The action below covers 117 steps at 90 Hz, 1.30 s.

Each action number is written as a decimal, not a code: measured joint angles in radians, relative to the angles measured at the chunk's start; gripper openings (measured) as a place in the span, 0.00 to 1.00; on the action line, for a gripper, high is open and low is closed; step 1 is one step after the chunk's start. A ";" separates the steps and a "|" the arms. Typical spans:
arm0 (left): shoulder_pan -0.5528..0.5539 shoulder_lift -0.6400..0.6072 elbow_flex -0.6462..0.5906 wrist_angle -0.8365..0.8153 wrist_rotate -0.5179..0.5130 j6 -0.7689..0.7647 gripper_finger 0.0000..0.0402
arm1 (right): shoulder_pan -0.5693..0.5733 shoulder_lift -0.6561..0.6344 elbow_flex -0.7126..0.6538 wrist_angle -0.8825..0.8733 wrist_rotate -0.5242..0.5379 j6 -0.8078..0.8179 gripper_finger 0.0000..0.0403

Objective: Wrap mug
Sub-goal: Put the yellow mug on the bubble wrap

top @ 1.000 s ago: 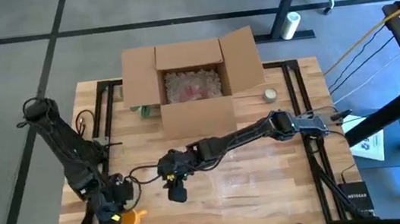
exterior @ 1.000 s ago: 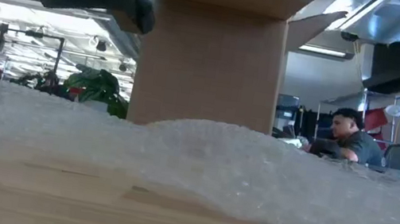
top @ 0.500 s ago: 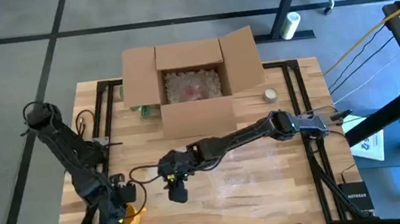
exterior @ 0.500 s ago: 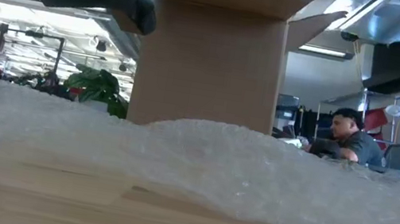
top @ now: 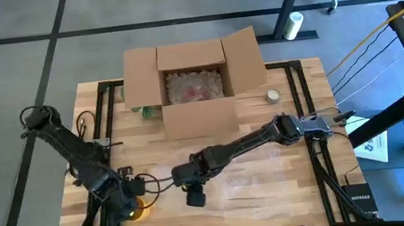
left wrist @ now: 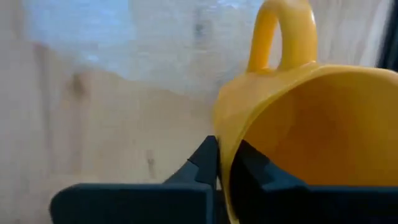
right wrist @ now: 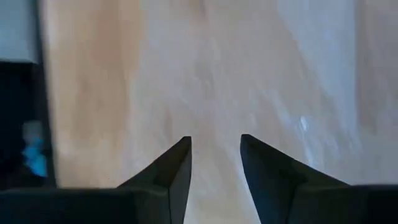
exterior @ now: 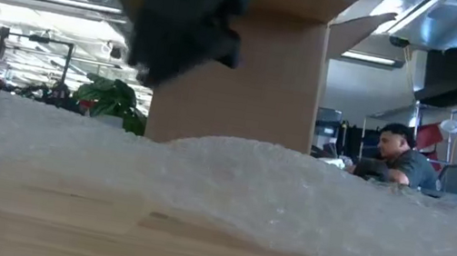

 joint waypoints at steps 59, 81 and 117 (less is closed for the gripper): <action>0.108 0.000 0.078 0.012 -0.007 0.138 0.00 | 0.121 -0.018 0.000 -0.113 0.258 0.040 0.18; 0.074 0.000 0.078 0.015 -0.021 0.105 0.00 | 0.215 -0.018 -0.001 -0.193 0.389 0.194 0.06; 0.048 -0.001 0.079 0.116 -0.067 0.117 0.00 | 0.487 -0.018 -0.008 -0.479 0.923 0.933 0.00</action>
